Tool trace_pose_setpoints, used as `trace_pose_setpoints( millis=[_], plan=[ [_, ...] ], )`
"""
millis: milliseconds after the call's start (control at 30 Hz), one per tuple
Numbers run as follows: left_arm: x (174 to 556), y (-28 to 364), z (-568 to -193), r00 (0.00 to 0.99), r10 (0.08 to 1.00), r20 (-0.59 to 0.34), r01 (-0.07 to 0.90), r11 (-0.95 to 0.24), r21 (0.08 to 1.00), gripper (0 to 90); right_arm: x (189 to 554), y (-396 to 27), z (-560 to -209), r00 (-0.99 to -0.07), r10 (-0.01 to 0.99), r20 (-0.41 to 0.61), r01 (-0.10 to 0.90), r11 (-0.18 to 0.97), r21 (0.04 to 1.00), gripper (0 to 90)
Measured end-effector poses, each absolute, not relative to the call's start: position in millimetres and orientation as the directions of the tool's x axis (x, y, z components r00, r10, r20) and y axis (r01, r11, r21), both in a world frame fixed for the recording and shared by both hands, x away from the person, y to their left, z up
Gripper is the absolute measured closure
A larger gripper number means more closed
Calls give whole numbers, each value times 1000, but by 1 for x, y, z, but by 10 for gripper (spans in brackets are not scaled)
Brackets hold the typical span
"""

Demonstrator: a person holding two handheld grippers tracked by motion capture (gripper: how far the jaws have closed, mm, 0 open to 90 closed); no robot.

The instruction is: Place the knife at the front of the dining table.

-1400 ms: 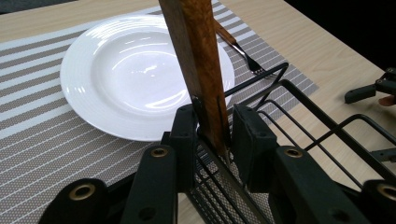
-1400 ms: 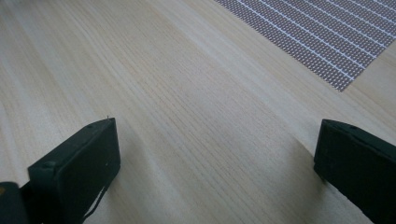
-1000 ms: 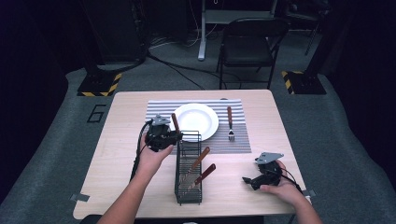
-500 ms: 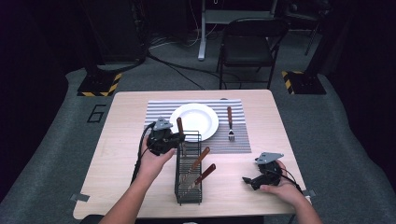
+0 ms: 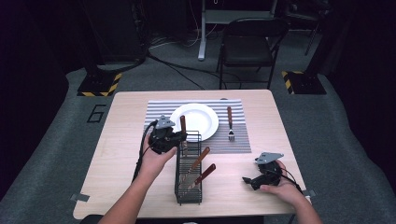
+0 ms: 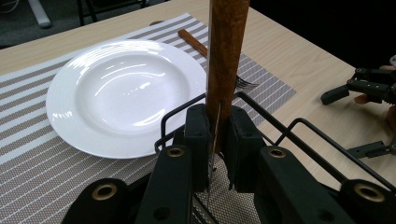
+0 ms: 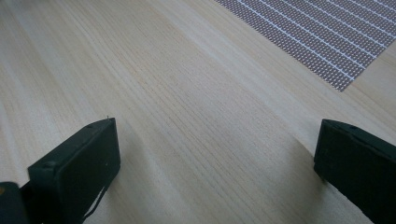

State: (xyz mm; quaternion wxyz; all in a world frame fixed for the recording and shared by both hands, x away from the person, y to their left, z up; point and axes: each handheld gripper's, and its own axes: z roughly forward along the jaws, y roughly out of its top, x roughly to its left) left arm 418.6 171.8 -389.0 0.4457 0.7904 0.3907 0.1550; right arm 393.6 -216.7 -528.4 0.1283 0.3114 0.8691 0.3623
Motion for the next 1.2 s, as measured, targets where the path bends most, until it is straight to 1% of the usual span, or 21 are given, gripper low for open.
trace_pose_setpoints(
  millis=[133,433,700,933,1200],
  plan=[
    [418,174,-379,650,754,-94,471,-302,829,803,394,-217,-528,-773,634,2,448,543,710,0],
    [418,179,-364,650,752,-108,463,-278,842,803,394,-217,-528,-773,634,2,448,544,710,0],
    [416,185,-343,655,748,-103,441,-268,856,803,394,-217,-528,-773,634,2,448,544,710,0],
    [415,195,-326,648,752,-120,432,-233,871,802,394,-217,-528,-773,634,2,448,544,710,0],
    [412,201,-310,645,758,-97,415,-241,877,802,394,-217,-528,-774,633,1,446,545,710,0]
  ],
)
